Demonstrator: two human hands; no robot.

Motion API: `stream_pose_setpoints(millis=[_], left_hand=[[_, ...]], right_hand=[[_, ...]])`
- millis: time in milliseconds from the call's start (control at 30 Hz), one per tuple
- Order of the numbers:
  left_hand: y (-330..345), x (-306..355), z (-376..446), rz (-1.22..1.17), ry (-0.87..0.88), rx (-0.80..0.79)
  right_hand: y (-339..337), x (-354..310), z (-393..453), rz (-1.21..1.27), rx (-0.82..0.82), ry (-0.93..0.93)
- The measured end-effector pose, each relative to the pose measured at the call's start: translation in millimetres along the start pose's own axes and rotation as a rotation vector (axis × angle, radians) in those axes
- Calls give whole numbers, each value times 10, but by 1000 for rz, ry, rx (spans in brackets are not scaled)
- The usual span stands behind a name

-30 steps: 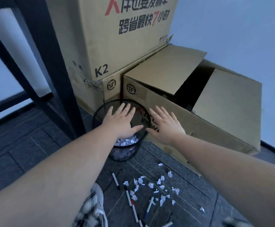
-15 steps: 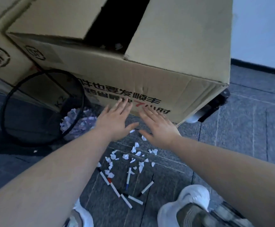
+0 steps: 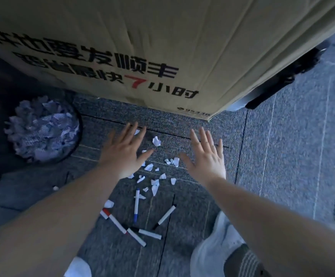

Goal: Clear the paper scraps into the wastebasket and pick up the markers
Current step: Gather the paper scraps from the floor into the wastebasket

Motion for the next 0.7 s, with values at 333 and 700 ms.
stream_pose_setpoints(millis=[333, 700], left_hand=[[518, -37, 46, -73, -44, 82], [619, -45, 134, -185, 46, 255]], right_hand=[[513, 299, -350, 160, 33, 303], [652, -197, -315, 181, 3, -100]])
Point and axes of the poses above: each hand's wrist, its own z-axis towards the middle knuckle, its own y-axis out of the palm, x = y × z, the point moved 3 cm from there along z, towards the middle knuckle, and after that the axes turned 4 degrees about x, right-handed, at the moved point
